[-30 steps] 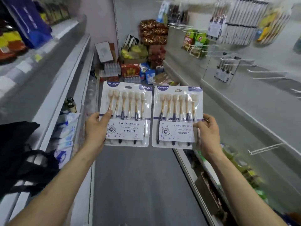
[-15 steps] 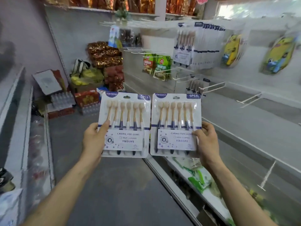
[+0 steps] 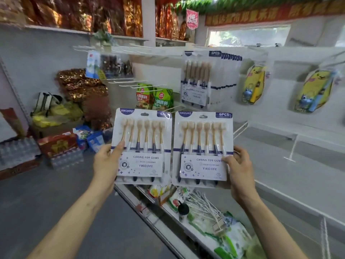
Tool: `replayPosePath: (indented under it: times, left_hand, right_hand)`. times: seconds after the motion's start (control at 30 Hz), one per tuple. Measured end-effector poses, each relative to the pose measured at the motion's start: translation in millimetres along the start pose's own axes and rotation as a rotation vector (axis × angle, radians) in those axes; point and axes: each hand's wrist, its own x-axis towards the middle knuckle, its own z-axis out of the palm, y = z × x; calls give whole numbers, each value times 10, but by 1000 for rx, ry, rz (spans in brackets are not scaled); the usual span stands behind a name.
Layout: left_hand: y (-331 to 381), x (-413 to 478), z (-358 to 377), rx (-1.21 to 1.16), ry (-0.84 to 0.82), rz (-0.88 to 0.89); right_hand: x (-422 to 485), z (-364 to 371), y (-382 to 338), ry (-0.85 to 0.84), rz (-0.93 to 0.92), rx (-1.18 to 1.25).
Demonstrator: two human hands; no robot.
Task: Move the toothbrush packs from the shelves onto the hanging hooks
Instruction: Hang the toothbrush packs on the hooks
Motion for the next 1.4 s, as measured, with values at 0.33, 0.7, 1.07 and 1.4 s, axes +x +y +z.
replayPosePath:
  times: [0.33,0.7,1.07,1.4]
  left_hand:
    - [-82,1390,576,-49,-275,6]
    - [-19,2751,545,-96,-459,6]
    - [-257,3262,587,-201,-552,-47]
    - [-747,3044,405,-183,-624,-145]
  right_hand:
    - [497,558,-174,259,-108,-31]
    - [729,1610,-356,437,-204,-26]
    - [783,1899,-82,574,-226,-40]
    - [231,2041,959,627,-5,-52]
